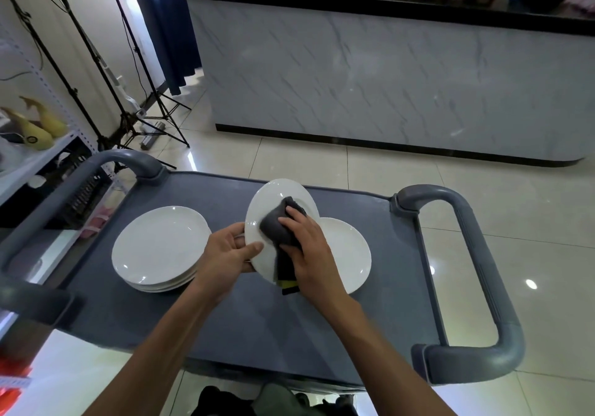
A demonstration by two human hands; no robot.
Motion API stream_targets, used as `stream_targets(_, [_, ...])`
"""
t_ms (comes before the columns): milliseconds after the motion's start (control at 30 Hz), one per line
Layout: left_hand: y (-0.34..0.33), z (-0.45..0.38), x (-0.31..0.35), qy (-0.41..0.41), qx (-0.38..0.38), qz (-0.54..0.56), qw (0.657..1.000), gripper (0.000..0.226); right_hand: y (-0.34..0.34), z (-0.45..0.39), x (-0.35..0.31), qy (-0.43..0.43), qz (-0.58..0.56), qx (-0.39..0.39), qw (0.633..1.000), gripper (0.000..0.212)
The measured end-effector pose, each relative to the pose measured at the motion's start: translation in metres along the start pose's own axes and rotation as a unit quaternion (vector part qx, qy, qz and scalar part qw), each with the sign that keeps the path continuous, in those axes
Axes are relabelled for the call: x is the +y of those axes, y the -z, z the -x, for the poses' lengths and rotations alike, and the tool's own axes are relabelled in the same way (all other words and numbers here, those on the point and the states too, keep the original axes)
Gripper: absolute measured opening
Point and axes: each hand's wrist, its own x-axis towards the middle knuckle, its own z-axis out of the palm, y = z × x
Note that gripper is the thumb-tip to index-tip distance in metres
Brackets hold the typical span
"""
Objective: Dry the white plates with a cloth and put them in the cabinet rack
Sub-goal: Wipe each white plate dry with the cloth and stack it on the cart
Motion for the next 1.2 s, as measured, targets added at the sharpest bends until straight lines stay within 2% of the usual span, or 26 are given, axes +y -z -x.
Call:
stream_targets(167, [-0.004, -0.001, 0.002, -0.007, -0.009, -0.027, 1.0, 0.03, 0.006, -0.01, -0.003, 0.011, 0.03, -0.02, 0.999, 0.047])
stream_targets(333, [-0.006, -0.001, -0.001, -0.02, -0.032, -0.078, 0.996, 0.03, 0.007, -0.017, -0.008, 0.059, 0.093, -0.023, 0.994, 0.047])
stream_targets(467, [-0.006, 0.003, -0.005, -0.019, -0.049, -0.067, 0.996, 0.029, 0.007, -0.023, -0.016, 0.075, 0.111, 0.011, 0.991, 0.049])
stream_targets(733, [-0.002, 0.007, -0.006, -0.042, -0.034, -0.018, 0.998, 0.028, 0.022, -0.058, -0.003, -0.006, 0.018, 0.102, 0.995, 0.044])
stream_targets(967, [0.013, 0.005, -0.006, -0.061, 0.001, 0.035, 0.998, 0.032, 0.036, -0.076, 0.018, -0.106, -0.047, 0.121, 0.986, 0.04])
stream_targets(1200, [0.024, -0.005, 0.004, -0.058, 0.029, 0.116, 0.991, 0.029, 0.038, -0.077, 0.025, -0.146, -0.081, 0.143, 0.975, 0.036])
